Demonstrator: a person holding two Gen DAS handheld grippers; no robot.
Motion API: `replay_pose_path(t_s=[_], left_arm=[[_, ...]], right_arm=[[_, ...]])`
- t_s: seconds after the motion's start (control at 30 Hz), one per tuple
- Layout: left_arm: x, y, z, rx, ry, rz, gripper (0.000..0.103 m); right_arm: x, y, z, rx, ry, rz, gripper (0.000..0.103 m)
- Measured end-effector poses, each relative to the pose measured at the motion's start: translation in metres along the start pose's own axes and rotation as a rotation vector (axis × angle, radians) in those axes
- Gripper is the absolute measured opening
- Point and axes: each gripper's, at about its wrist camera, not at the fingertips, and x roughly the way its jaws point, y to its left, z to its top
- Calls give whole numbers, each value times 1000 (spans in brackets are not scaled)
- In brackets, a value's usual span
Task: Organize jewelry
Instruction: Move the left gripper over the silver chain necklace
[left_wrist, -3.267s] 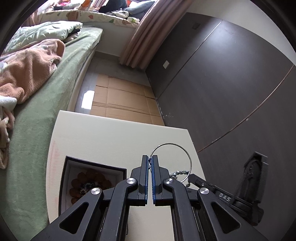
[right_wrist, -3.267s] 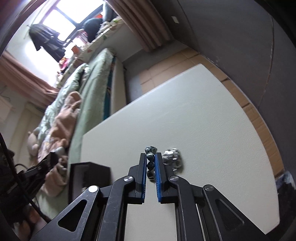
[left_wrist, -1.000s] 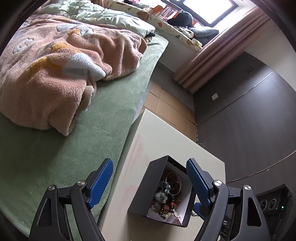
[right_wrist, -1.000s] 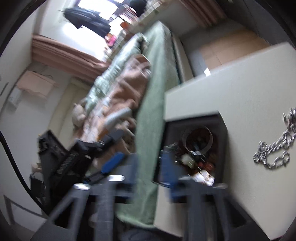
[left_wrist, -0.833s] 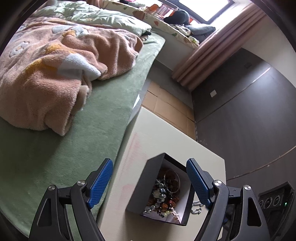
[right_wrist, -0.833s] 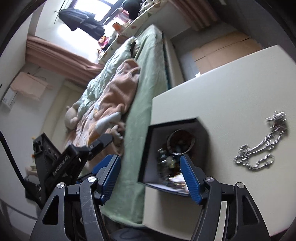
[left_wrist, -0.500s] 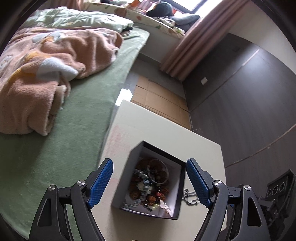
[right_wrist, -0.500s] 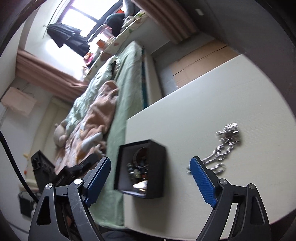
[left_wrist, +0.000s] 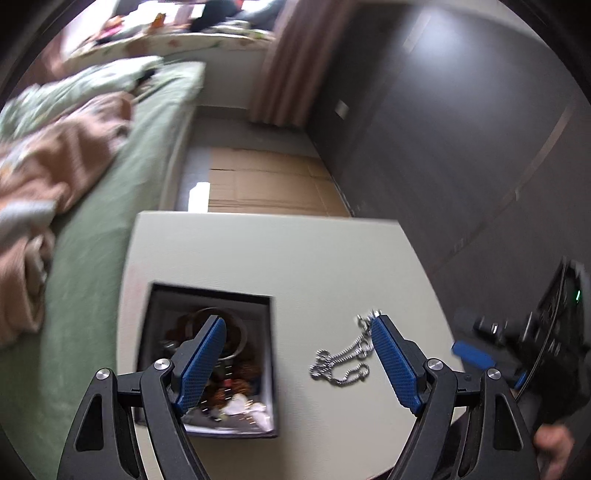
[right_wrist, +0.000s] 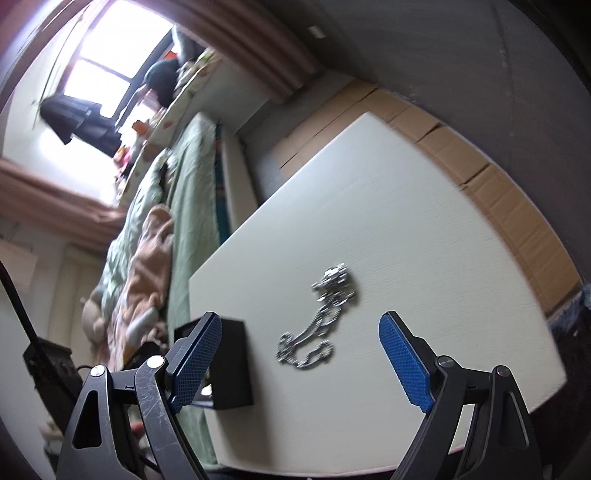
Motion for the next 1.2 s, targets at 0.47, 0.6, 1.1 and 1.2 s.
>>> replay_pose_path(t_s=[0.47, 0.6, 1.1, 1.2], left_arm=[[73, -66, 12, 212, 189, -53, 64], [97, -81, 12, 270, 233, -28, 64], [145, -107, 6, 337, 283, -20, 55], [152, -111, 3, 349, 301, -21, 55]], right_arm=[[-8, -57, 10, 223, -23, 0, 88], [-8, -67, 13, 263, -28, -5, 88], [-6, -83, 21, 319, -13, 11, 88], [-3, -83, 20, 319, -3, 17, 88]])
